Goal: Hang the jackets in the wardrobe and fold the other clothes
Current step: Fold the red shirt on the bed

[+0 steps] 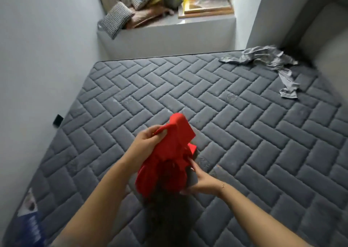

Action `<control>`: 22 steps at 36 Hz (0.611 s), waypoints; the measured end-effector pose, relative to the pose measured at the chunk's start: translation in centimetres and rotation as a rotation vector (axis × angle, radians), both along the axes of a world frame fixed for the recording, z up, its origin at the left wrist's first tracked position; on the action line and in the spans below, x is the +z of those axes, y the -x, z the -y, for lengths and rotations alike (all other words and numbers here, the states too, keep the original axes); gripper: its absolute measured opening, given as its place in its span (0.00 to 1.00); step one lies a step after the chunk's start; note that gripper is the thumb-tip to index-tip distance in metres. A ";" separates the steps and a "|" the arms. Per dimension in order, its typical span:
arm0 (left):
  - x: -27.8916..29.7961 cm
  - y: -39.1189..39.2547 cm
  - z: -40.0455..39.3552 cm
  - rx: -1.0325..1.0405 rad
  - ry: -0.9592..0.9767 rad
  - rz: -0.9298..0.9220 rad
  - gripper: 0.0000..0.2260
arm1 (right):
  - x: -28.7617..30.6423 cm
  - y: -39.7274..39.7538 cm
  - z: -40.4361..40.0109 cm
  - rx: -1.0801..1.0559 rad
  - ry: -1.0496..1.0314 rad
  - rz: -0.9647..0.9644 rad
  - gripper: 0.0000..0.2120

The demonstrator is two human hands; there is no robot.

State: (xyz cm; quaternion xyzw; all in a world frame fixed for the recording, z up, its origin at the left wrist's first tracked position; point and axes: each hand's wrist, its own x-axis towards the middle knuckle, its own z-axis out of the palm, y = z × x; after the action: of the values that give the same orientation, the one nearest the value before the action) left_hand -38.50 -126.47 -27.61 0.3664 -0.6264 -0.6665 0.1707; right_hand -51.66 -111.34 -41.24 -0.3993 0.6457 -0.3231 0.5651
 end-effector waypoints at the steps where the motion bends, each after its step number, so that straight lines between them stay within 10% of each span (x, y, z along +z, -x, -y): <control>1: 1.7 0.5 0.1 -0.024 0.024 -0.006 0.06 | 0.7 -1.0 0.0 -0.087 0.068 0.019 0.57; 13: 17.8 1.5 -1.0 -0.128 0.025 -0.206 0.07 | 11.6 0.7 2.4 -0.859 0.627 0.090 0.42; 17: 20.9 1.6 -0.6 -0.102 0.038 -0.236 0.07 | 16.2 3.6 1.4 -0.784 0.512 0.260 0.45; 22: 23.7 2.5 0.8 -0.101 0.023 -0.198 0.12 | 21.0 6.5 -2.5 -0.272 0.173 0.202 0.10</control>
State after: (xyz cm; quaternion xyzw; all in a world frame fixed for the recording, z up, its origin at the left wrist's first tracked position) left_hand -40.95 -127.26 -3.94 0.2647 -0.6317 -0.6999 0.2025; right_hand -58.12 -108.85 -20.24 -0.3213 0.6035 -0.4891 0.5416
